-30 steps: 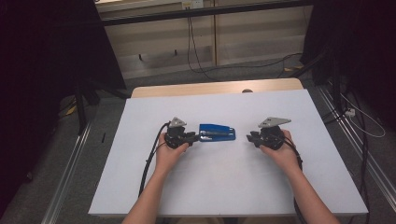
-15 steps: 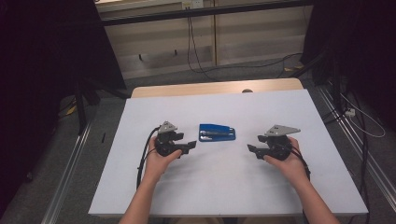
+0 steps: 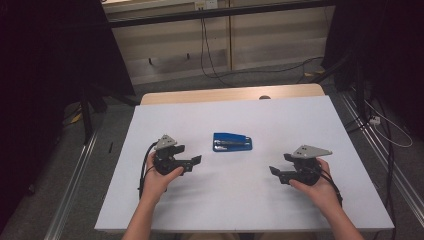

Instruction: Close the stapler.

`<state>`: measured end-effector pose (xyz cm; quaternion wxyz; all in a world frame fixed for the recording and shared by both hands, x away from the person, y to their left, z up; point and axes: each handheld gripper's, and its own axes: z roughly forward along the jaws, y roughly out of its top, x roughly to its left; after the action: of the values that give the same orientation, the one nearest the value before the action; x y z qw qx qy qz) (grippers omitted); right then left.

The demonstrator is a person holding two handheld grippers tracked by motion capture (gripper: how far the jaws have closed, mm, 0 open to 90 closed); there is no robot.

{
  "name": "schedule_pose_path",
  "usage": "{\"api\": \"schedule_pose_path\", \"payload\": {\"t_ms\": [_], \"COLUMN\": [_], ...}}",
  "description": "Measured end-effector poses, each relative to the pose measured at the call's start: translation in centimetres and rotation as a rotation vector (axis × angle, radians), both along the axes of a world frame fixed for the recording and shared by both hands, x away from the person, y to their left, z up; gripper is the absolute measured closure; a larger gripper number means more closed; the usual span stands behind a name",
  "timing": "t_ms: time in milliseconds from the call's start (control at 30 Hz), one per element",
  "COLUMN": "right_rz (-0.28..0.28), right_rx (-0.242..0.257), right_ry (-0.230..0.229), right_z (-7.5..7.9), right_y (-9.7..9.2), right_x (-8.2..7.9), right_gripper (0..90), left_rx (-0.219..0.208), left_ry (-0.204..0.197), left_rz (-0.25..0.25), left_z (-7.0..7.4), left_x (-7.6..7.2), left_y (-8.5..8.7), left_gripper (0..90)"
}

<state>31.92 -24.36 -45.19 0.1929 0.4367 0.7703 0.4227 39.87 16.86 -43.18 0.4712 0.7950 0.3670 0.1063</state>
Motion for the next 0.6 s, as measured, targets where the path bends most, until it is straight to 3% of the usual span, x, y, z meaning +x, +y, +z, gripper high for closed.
{"api": "schedule_pose_path", "payload": {"t_ms": [400, 600], "right_rz": [-0.018, -0.025], "right_rx": [0.025, 0.026], "right_ry": [0.002, -0.004], "right_z": [-0.1, -0.1], "right_y": [-0.9, -1.6], "right_x": [-1.5, -2.5], "right_gripper": [20.5, 19.3], "left_rx": [0.017, 0.013], "left_ry": [-0.002, -0.028], "left_rz": [-0.014, -0.008], "left_z": [-0.2, -0.1], "left_x": [-1.6, -2.4], "left_y": [1.6, 2.7], "left_gripper": [11.2, 7.9]}}
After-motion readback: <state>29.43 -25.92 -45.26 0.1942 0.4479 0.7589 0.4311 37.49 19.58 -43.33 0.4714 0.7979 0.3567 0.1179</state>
